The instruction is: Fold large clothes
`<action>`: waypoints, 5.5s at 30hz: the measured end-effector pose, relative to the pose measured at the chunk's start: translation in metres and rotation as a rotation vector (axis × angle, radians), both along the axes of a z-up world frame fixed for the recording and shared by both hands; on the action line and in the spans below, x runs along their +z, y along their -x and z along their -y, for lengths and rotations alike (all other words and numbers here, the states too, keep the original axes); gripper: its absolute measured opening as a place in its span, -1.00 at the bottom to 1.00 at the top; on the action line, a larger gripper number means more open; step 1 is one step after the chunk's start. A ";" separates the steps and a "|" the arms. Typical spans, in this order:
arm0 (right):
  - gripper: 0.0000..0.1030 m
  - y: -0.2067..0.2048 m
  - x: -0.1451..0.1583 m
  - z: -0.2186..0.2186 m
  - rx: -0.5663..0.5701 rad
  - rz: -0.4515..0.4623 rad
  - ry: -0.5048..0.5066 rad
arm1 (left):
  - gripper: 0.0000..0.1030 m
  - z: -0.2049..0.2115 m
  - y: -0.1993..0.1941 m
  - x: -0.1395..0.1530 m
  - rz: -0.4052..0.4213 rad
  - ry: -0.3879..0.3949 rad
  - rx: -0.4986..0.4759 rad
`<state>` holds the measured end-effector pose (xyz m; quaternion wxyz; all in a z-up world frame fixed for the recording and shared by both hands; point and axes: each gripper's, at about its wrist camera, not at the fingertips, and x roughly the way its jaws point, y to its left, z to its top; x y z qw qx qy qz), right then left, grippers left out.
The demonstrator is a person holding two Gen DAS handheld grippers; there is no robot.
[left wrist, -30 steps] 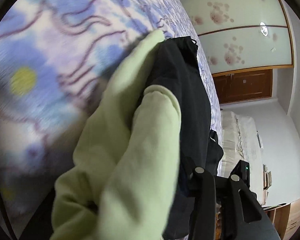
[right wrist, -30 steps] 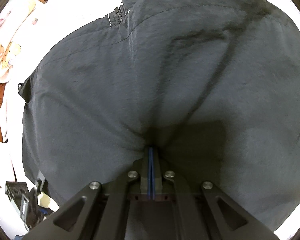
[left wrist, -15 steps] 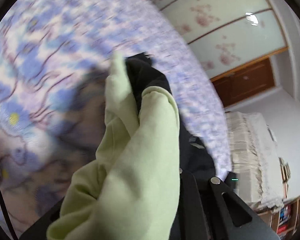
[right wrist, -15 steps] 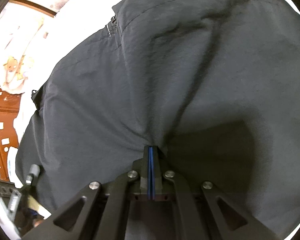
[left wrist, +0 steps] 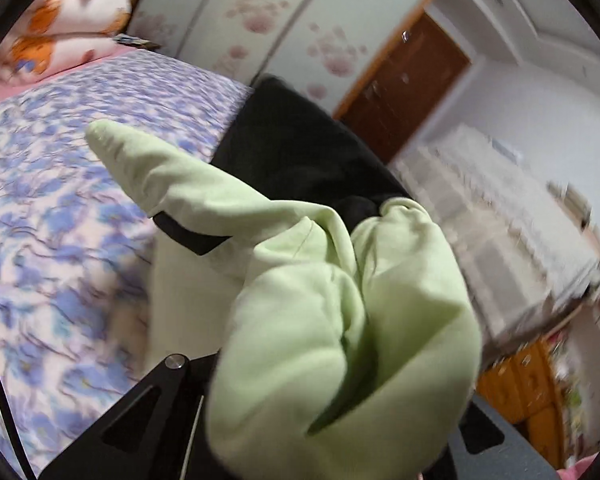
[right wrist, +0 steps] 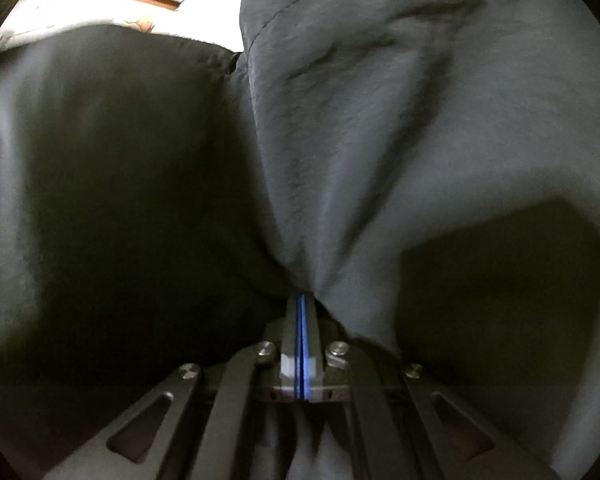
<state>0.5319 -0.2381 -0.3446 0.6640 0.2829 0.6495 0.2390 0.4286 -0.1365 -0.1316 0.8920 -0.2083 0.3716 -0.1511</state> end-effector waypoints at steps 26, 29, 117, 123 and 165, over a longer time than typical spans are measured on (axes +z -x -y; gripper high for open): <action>-1.00 0.003 0.027 0.255 0.211 0.184 0.063 | -0.38 0.204 0.004 -0.023 -0.107 -0.372 -0.297; -1.00 0.007 0.039 0.283 0.229 0.272 0.116 | -0.46 0.191 0.010 -0.018 -0.103 -0.361 -0.271; -1.00 0.012 0.084 0.227 -0.468 0.361 0.416 | -0.59 0.002 -0.108 -0.109 -0.353 -0.404 0.138; -0.93 0.090 0.110 0.231 -0.494 0.312 0.541 | -0.58 -0.033 -0.034 -0.106 -0.413 -0.409 0.186; 0.85 0.227 0.173 0.128 -0.315 0.217 0.568 | 0.94 0.027 0.090 -0.043 -0.424 -0.496 -0.078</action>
